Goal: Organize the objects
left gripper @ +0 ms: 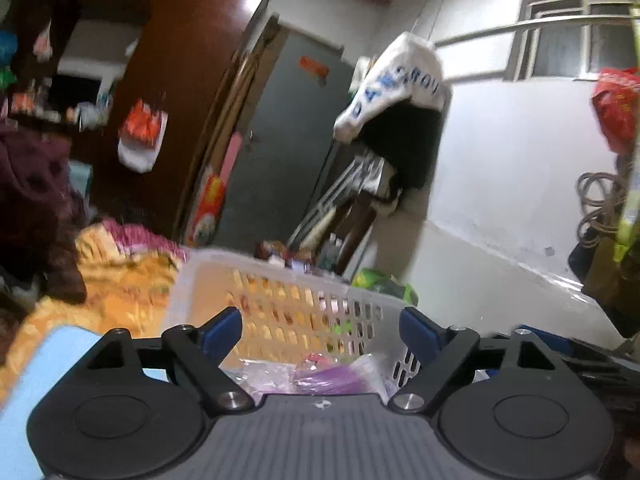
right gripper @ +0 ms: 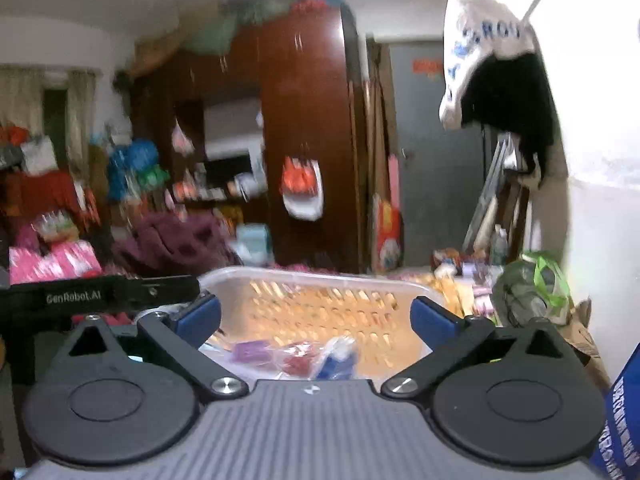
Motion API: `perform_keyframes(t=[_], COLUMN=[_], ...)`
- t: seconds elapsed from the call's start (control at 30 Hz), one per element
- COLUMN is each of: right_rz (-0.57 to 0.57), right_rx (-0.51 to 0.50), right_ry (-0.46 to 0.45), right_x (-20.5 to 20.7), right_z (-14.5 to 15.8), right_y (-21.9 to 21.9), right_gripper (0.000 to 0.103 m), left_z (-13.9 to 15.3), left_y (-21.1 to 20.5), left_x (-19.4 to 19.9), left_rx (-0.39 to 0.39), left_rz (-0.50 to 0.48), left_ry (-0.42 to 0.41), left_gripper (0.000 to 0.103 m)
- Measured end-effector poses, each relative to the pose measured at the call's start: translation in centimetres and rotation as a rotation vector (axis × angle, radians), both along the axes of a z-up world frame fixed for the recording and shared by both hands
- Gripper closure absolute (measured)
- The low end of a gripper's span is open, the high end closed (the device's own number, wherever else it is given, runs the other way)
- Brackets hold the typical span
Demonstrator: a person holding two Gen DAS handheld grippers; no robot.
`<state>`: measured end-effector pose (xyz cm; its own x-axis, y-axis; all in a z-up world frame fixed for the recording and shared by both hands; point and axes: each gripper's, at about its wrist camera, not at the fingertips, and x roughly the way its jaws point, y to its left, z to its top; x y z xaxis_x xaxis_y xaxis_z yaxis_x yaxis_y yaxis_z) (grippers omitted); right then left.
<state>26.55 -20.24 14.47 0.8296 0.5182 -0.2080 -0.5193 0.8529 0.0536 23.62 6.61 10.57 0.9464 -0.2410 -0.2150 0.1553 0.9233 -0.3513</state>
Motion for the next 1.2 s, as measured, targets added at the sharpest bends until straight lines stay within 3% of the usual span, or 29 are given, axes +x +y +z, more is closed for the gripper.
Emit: perform_keyframes(t=[0.07,0.17,0.3,0.47,0.57,0.73,0.87,1.03,1.2], right_rz=[0.029,0.102,0.143,0.236,0.261,0.259,0.269,0.267,0.195], right_rx=[0.002,-0.048,-0.107,-0.183,-0.218,-0.253,-0.264,-0.206,-0.157], right_ry=[-0.004,0.091,0.235,0.258,0.262,0.251,0.221,0.132,0.016], right_x=[-2.3,-4.5,-4.6,-4.6,-5.6,-6.0,-6.7,-7.7,-9.0], right_z=[-1.9,-6.1,-9.6,-10.5,-11.5,-11.8,-12.1,-12.0,-11.8], right_y=[-1.4,-2.3,-1.8,-0.2,0.2,0.4,0.7,-0.4,-1.2], right_gripper=[0.0,0.0,0.0,0.0,0.002,0.019,0.029,0.029,0.029], left_z=[-0.8,-3.3,-6.9,-8.8,-9.8,-10.1,-10.5,-10.1,-9.7], left_y=[0.4,1.2,3.6,5.9,6.2,5.5,5.2,5.2,6.0], left_x=[-2.9,-4.6,-3.7,-1.4,-1.1,-0.7,-0.7,-2.1,-3.7], left_rx=[0.058,0.136,0.048,-0.061,-0.088,-0.068,-0.051,-0.044,-0.075], left_rz=[-0.03,-0.019,-0.025,0.0,-0.013,-0.007,-0.022,-0.018,-0.005], left_ry=[-0.032,0.063,0.196,0.275,0.305,0.307,0.301,0.214,0.123], left_gripper=[0.002,0.001,0.001,0.004,0.008,0.011,0.028,0.029,0.029])
